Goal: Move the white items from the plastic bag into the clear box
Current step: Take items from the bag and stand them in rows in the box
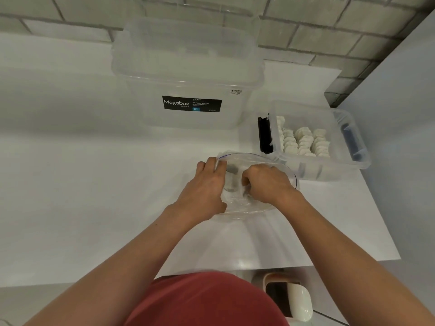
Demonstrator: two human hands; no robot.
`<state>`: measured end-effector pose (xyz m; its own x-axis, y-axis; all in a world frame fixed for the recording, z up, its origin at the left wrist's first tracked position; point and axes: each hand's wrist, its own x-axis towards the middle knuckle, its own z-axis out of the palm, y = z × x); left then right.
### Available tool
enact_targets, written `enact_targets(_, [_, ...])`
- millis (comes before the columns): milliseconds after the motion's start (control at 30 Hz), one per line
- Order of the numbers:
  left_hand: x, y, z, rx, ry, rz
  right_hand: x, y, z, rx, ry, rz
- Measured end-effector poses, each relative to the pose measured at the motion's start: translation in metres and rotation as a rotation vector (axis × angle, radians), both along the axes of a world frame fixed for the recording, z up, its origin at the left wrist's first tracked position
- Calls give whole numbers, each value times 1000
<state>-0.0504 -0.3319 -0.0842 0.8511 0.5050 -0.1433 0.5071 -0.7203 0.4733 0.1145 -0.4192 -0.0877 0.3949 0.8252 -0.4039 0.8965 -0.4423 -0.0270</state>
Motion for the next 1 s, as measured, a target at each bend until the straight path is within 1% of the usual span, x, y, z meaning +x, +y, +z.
enact_targets(133, [-1,2,-2,-17,-6,3,4,7,7,29,63,23])
enact_targets(267, [-1,4,-3,-30,-16,20,-2,20,10,224,179,20])
enact_targets(300, [-2,5,-3,-32,-20,26,-4,21,8,274,191,13])
enact_targets(367, [-3,7,-3,-27,-31,37,-4,20,5,312,163,-2])
enact_targets(433, [-3,10,-4,-14,-40,45,-1,15,4,283,119,-32])
enact_targets(500, [-3,10,-4,-8,-47,51,2,11,4,201,108,-69])
enact_targets(600, [-1,8,-3,-20,-38,53,0,7,2,63,150,-99])
enact_targets(667, [0,7,-2,-23,-36,51,-1,7,-3,50,180,-137])
enact_targets(767, [2,6,-1,-22,-24,59,0,6,-8,111,240,-182])
enact_targets(1000, [4,9,2,-46,-5,84,-1,7,-2,360,378,-200])
